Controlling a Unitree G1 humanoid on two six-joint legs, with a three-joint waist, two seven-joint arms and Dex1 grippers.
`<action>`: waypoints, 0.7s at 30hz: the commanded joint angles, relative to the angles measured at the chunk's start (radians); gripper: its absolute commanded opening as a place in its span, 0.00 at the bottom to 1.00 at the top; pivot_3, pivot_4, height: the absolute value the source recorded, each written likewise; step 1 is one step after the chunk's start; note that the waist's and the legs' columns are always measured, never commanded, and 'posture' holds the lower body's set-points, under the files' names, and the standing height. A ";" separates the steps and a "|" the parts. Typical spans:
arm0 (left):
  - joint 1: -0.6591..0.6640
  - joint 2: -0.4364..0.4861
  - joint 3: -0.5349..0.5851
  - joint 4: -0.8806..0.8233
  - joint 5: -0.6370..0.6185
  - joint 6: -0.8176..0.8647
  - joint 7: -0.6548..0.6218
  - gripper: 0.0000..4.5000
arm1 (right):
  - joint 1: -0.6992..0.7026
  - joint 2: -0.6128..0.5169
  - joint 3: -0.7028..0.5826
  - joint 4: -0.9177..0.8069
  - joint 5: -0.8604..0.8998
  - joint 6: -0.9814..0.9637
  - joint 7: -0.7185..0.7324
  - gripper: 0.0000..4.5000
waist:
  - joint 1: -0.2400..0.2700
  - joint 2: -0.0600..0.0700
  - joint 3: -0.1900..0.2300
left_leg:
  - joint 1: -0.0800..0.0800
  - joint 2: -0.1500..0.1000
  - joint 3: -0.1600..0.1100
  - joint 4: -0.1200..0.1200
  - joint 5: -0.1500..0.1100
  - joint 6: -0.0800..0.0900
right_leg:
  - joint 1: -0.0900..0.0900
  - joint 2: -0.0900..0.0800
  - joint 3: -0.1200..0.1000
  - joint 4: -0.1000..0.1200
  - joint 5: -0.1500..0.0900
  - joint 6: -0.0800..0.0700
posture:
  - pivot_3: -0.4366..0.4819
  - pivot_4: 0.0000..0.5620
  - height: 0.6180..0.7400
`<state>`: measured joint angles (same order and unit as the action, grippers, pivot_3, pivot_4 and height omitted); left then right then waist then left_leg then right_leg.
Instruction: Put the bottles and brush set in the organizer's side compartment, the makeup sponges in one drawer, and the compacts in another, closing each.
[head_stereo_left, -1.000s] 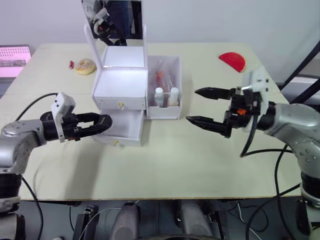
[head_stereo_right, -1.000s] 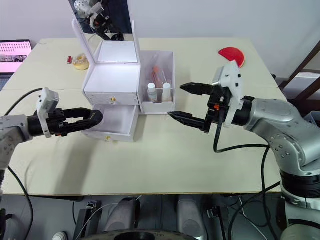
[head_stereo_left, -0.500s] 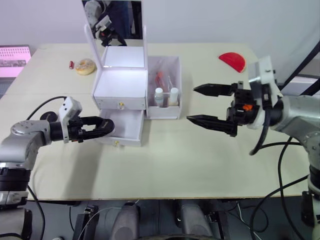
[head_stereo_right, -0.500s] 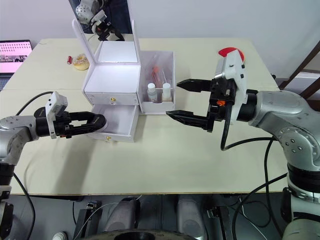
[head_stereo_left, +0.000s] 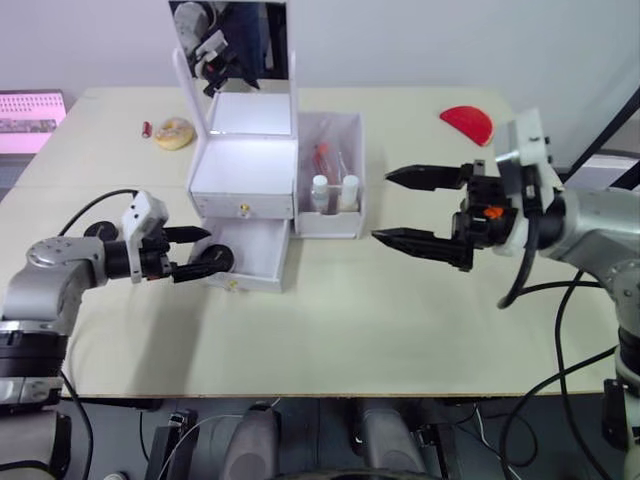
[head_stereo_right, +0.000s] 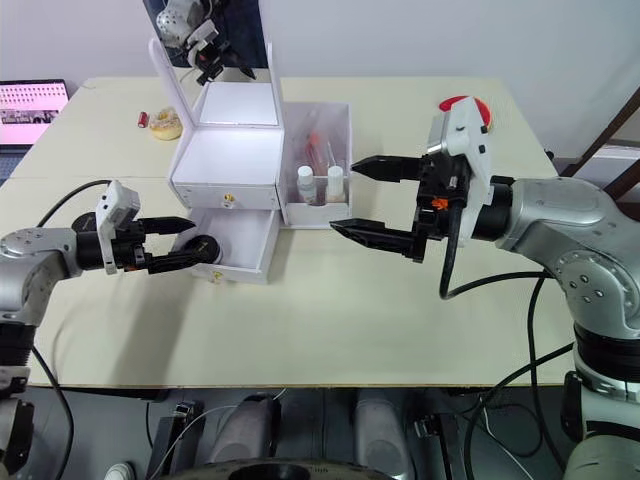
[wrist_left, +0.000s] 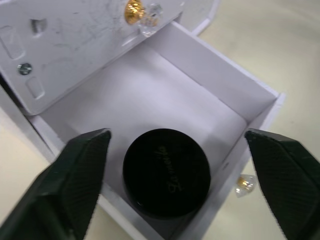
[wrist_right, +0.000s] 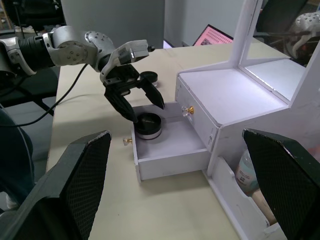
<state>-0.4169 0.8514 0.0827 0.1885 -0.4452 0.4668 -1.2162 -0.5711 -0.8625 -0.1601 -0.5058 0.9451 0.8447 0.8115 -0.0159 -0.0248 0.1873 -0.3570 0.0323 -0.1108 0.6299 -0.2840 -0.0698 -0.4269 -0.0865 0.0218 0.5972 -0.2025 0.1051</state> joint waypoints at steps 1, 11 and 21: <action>-0.017 0.004 0.010 -0.008 -0.004 0.027 0.006 0.99 | -0.012 -0.009 -0.020 -0.022 0.003 -0.009 -0.004 1.00 | 0.000 0.000 0.000 | 0.000 0.000 0.000 0.000 0.000 0.000 | 0.000 0.000 0.000 0.000 0.000 0.000 | 0.48 0.27 1.00; 0.032 0.074 0.166 -0.119 -0.123 0.153 -0.003 0.99 | 0.013 -0.029 -0.044 -0.013 -0.002 -0.018 0.017 1.00 | -0.002 0.000 0.000 | -0.001 0.000 0.000 -0.001 0.000 0.000 | 0.000 0.000 0.000 -0.001 0.000 0.000 | 0.48 0.27 1.00; 0.335 0.209 0.579 -0.088 -0.100 0.123 0.062 0.99 | 0.215 -0.083 -0.161 0.102 -0.134 -0.170 0.128 1.00 | -0.002 0.000 0.001 | -0.001 0.000 0.000 -0.002 0.000 0.000 | -0.001 0.000 0.000 -0.002 -0.002 0.002 | 0.48 0.27 1.00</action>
<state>-0.1021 1.0344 0.5766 0.0683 -0.5748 0.6366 -1.1664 -0.3743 -0.9293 -0.2683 -0.4082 0.8375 0.7235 0.9149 -0.0183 -0.0245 0.1878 -0.3579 0.0322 -0.1103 0.6278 -0.2842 -0.0697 -0.4277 -0.0869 0.0219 0.5952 -0.2046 0.1071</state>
